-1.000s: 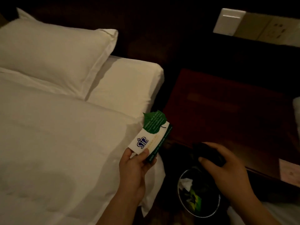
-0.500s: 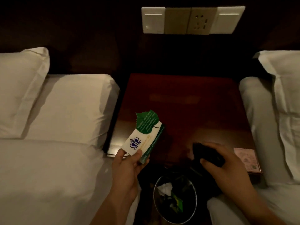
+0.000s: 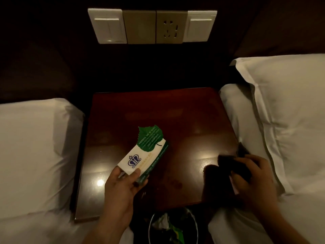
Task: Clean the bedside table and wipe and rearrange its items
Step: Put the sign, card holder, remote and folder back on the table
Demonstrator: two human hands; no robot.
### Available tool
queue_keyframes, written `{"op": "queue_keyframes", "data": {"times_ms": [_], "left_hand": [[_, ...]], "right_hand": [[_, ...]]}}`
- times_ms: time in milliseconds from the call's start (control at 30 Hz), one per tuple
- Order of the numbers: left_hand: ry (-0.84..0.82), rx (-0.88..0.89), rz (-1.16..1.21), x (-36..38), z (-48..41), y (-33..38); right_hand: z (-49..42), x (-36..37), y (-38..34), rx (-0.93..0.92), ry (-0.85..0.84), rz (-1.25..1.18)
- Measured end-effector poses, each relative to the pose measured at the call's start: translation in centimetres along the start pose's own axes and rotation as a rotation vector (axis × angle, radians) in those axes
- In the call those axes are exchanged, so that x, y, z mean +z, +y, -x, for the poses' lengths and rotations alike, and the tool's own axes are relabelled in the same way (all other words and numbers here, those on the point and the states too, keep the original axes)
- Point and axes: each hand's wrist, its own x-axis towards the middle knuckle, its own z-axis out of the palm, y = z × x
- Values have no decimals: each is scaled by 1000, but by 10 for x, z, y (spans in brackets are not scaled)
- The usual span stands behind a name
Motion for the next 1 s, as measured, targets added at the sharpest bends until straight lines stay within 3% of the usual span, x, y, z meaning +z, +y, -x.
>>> {"op": "queue_keyframes", "data": {"times_ms": [300, 400, 500, 567, 633, 700, 833, 1000], "left_hand": [[-75, -10, -81, 15, -35, 23], [-67, -11, -78, 21, -39, 25], [-77, -31, -45, 22, -41, 25], [-109, -45, -30, 22, -42, 24], [-152, -68, -40, 21, -43, 23], [-180, -78, -64, 20, -46, 22], [-106, 8, -122, 17, -58, 26], [-5, 130, -311, 20, -82, 30]], "right_hand": [[13, 32, 18, -32, -342, 145], [8, 31, 10, 8, -275, 95], [-7, 35, -9, -140, -95, 171], [-18, 42, -42, -126, -90, -40], [-37, 50, -80, 54, -287, -446], [-61, 60, -108, 186, -504, -640], [-94, 74, -133, 56, -603, -517], [-108, 90, -138, 122, -582, -564]]}}
